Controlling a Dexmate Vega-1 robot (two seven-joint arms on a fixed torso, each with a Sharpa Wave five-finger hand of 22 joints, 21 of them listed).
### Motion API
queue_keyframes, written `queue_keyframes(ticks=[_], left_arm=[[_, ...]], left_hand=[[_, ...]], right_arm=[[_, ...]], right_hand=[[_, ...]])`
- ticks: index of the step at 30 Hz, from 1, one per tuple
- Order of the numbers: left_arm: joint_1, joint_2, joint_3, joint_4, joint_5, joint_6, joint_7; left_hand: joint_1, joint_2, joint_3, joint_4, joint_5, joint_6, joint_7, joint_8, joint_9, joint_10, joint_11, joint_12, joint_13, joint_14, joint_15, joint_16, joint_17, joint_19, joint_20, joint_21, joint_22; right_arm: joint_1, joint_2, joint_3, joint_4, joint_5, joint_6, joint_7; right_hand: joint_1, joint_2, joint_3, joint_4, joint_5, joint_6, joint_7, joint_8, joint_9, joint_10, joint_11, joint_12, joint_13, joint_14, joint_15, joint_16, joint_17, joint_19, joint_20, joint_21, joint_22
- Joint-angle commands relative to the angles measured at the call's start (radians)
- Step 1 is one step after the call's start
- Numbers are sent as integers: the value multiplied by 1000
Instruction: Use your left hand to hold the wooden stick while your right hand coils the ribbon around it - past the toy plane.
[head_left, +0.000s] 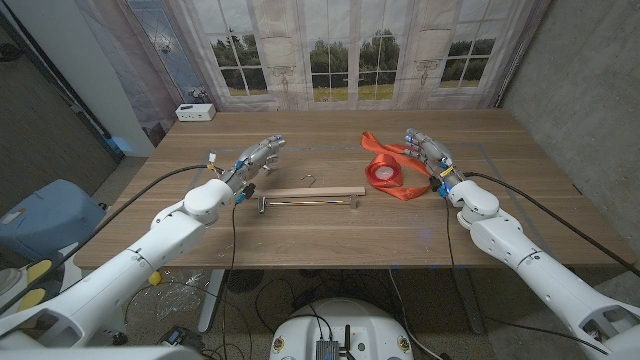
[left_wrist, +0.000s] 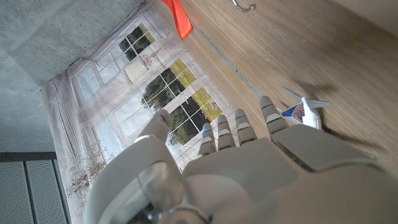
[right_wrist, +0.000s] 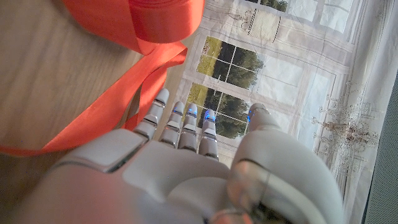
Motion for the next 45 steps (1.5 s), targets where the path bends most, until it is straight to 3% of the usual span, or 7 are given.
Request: queue_keyframes(ticks=[1,23,32,38,45], left_arm=[[5,0,-2,-12,8,-7,-2],[-15,4,12,-16,24,14,-18],[-6,62,19,-110,73,121,10],[-13,114,41,-198,136,241,26],[-14,157,62,-296,204,366,49]], left_hand=[[11,-3,2,-7,3,9,4,4,1,10,3,5,5,9,3,1,4,7,1,0,3],[8,-2,2,-10,2,10,7,0,1,11,5,1,5,10,1,-2,5,9,1,-2,3],[18,-5,5,-23,3,12,3,-1,2,17,-5,1,5,14,-10,-3,4,11,-11,-4,3],[79,-1,28,-71,6,50,15,10,3,35,-17,1,5,50,-34,3,2,29,-19,-6,0],[143,-4,46,-95,5,92,18,18,5,60,-27,3,5,94,-51,8,2,50,-10,-6,0]], right_arm=[[-15,-10,8,-17,2,-2,-5],[-18,-17,11,-23,-3,-1,-8],[-26,-18,11,-29,-6,6,-10],[-37,-21,12,-37,-3,9,-9],[-54,-27,18,-49,0,19,-7]], right_hand=[[-10,-3,8,-2,7,7,-1,4,4,8,1,-3,4,5,0,3,6,6,5,-6,3],[-14,-3,12,-7,8,9,-2,3,4,11,-1,-9,5,5,1,1,9,8,7,-14,3],[-15,-4,13,-9,8,10,-2,2,4,12,-2,-11,6,6,1,1,10,9,7,-17,3],[-16,-4,14,-10,8,10,-2,1,4,14,-1,-12,6,5,1,1,10,10,7,-19,4],[-18,-3,14,-11,8,10,-3,1,4,14,-1,-14,6,6,0,1,11,10,7,-22,4]])
